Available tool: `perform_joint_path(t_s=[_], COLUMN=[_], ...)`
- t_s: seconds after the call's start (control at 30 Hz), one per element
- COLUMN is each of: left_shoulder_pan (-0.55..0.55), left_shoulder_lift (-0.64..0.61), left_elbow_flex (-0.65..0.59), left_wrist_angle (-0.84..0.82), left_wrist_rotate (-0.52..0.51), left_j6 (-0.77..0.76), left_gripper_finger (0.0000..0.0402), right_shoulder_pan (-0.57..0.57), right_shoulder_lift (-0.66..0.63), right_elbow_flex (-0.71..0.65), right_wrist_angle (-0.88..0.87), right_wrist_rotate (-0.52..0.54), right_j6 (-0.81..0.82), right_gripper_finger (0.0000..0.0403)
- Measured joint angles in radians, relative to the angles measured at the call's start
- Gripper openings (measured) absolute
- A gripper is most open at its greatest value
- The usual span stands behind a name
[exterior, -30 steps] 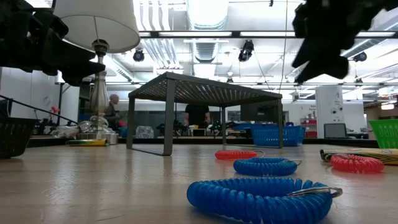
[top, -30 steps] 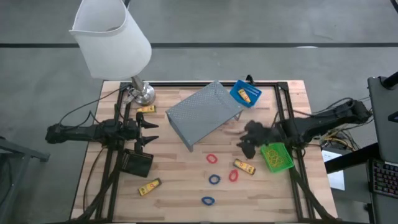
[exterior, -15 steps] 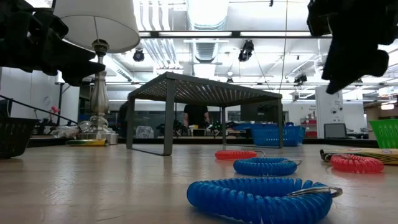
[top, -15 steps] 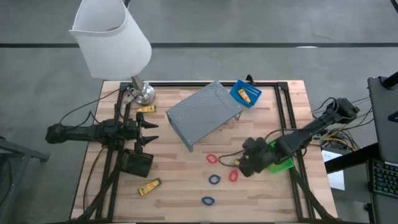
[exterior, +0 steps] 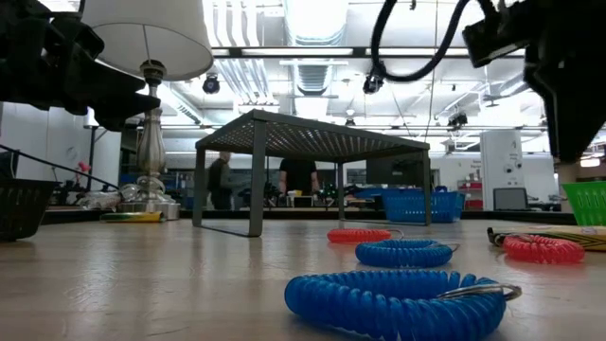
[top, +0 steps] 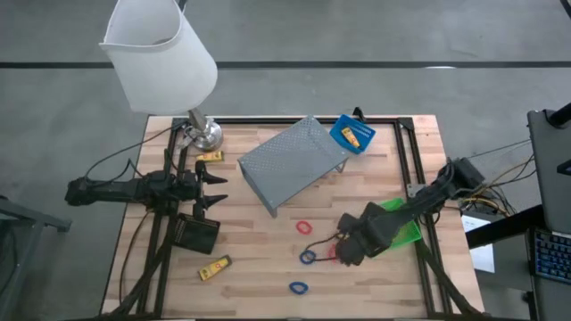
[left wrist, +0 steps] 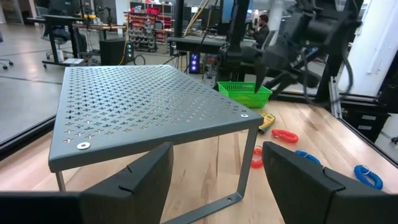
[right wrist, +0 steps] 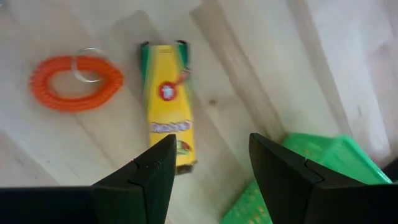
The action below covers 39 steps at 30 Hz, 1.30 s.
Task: Pick & Place Office Desk Supplies
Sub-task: Put the crayon box into the blue basket
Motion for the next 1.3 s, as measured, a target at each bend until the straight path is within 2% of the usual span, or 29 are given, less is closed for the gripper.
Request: perform_joint_path(t_s=[0.13, 0.3, 0.5, 0.8, 1.3], left_shoulder_pan=[0.0, 0.0, 0.0, 0.0, 0.0], left_shoulder_lift=[0.0, 0.0, 0.0, 0.0, 0.0], left_elbow_flex=[0.0, 0.0, 0.0, 0.0, 0.0], left_wrist_angle=[0.0, 0.0, 0.0, 0.0, 0.0], left_wrist_rotate=[0.0, 0.0, 0.0, 0.0, 0.0], left_j6=[0.0, 0.0, 0.0, 0.0, 0.0], left_gripper_finger=[0.0253, 0.0253, 0.0253, 0.0253, 0.0253], right_shoulder_pan=[0.011, 0.012, 0.012, 0.005, 0.006], right_shoulder_lift=[0.055, 0.069, -0.006, -0.147, -0.145], right_elbow_flex=[0.029, 0.014, -0.044, -0.265, -0.368], right_wrist_angle=[0.0, 0.003, 0.116, 0.38, 0.497], right_wrist_rotate=[-0.005, -0.019, -0.051, -0.059, -0.042], right_j6=[-0.08, -0.059, -0.101, -0.132, -0.146], right_gripper_finger=[0.0199, 0.0199, 0.0199, 0.0199, 0.0199])
